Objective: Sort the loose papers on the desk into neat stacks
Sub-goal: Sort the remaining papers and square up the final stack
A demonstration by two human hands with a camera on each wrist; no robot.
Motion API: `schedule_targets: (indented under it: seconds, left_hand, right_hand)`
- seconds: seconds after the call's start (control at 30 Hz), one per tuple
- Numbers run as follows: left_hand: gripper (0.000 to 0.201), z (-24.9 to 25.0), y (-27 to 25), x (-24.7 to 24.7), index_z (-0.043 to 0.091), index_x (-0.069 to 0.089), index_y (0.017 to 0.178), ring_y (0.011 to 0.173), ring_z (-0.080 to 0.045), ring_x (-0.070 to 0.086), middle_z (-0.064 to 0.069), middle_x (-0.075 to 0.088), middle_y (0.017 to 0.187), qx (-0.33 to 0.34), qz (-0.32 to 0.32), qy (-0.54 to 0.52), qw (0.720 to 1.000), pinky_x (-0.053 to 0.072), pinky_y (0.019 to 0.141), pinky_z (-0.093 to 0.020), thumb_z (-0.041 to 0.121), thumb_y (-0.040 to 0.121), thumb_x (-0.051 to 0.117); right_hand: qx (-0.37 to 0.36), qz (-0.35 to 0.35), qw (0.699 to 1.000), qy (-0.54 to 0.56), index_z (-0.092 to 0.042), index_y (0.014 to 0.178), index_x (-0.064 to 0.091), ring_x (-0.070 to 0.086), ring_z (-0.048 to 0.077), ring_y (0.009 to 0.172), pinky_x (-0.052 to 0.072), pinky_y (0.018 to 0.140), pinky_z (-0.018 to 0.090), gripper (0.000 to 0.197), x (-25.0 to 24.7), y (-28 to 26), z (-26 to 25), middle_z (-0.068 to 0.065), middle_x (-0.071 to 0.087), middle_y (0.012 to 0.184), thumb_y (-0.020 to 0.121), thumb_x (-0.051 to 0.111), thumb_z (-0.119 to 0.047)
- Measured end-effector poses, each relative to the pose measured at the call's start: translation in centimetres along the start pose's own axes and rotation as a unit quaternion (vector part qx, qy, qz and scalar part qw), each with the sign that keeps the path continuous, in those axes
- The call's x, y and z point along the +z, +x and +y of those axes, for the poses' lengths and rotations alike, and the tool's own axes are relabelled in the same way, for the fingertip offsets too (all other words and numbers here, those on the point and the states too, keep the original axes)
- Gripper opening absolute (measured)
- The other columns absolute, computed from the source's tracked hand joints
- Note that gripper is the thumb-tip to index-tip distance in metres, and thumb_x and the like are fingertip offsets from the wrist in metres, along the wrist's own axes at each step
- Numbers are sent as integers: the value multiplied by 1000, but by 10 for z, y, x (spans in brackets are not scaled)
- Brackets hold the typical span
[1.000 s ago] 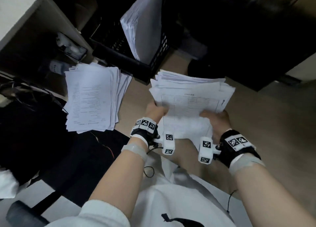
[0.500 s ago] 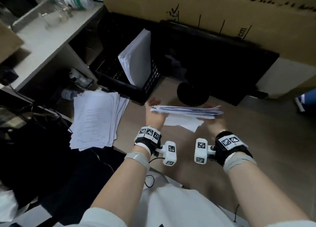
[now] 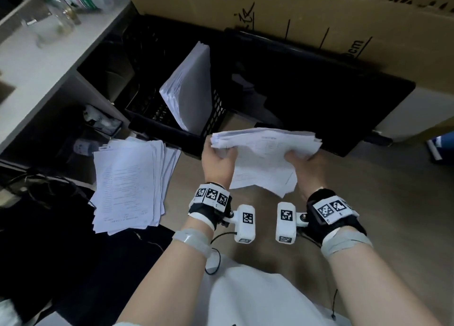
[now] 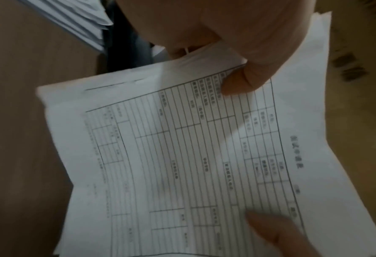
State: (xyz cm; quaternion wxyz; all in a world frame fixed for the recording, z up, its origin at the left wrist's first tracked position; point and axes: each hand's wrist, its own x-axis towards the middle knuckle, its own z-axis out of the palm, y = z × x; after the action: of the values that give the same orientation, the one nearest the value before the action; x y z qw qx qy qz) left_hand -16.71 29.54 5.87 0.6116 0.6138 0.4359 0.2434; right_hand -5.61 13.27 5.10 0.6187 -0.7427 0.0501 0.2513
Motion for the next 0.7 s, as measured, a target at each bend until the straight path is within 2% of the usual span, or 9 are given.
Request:
schedule_targets:
  seconds: [0.03,0.1,0.17,0.27,0.37,0.43,0.5,0.6,0.7]
  left_hand:
    - [35,-8,2,-2,25,59,106,98,-5,64,6,67,104,-18,-2,0,1000,53,90,-27,7,77,67]
    - [33,-23,7,-6,15,65,104,93,-14,68,0,71,99,-56,-11,24,998,55,87,-34,11,71,66]
    - [21,-30,13,-6,14,68,94,85,-16,68,0,72,90,-84,-31,51,995,55,83,-36,5,75,66]
    - [22,-31,21,-5,22,63,83,78,-8,65,6,69,84,-133,-64,67,987,54,84,-34,2,79,72]
    - [15,-28,27,-8,17,65,81,84,-21,70,-3,72,88,-151,-84,72,982,56,90,-44,16,78,80]
    - [29,-23,28,-10,7,72,90,94,-32,72,-13,76,96,-143,-94,47,984,56,91,-53,27,72,84]
    - [26,-12,27,-10,8,74,99,94,-27,73,-9,77,97,-121,-94,10,988,57,90,-49,26,80,81]
    - [21,2,29,-10,6,71,109,95,-24,73,-9,76,101,-96,-52,-75,991,59,84,-39,20,93,70]
    - [26,8,25,-10,8,69,112,100,-27,72,-9,76,106,-95,1,-160,983,57,92,-47,26,92,70]
  right_hand:
    - [2,-9,1000,-13,-20,96,67,68,7,75,50,60,20,15,2,0,6,-6,70,87,85,72,-10]
    - [24,-16,998,-49,-12,99,67,68,13,78,50,61,20,22,9,1,23,-4,70,87,81,72,1]
    - [53,-16,997,-56,-8,94,69,68,20,81,50,63,22,21,13,2,29,4,70,89,78,73,5]
    - [59,-3,997,-54,-14,82,69,66,13,74,52,73,28,16,13,7,29,0,72,86,79,73,1]
    - [53,-1,997,-52,-20,81,71,70,21,84,57,83,40,16,13,13,17,0,74,86,78,73,-4]
    - [42,2,999,-32,-21,85,70,69,19,83,58,75,37,16,10,14,9,-1,73,87,78,74,-7]
    - [25,-25,999,-21,-22,95,68,68,12,83,52,65,26,18,4,14,1,-6,71,91,80,78,-16]
    - [20,-75,996,-46,-23,102,71,71,10,84,54,69,25,28,-7,12,-2,-6,74,95,77,82,-29]
    - [46,-113,988,-90,-22,98,71,69,7,81,51,64,19,24,-16,3,8,-6,73,91,77,83,-24]
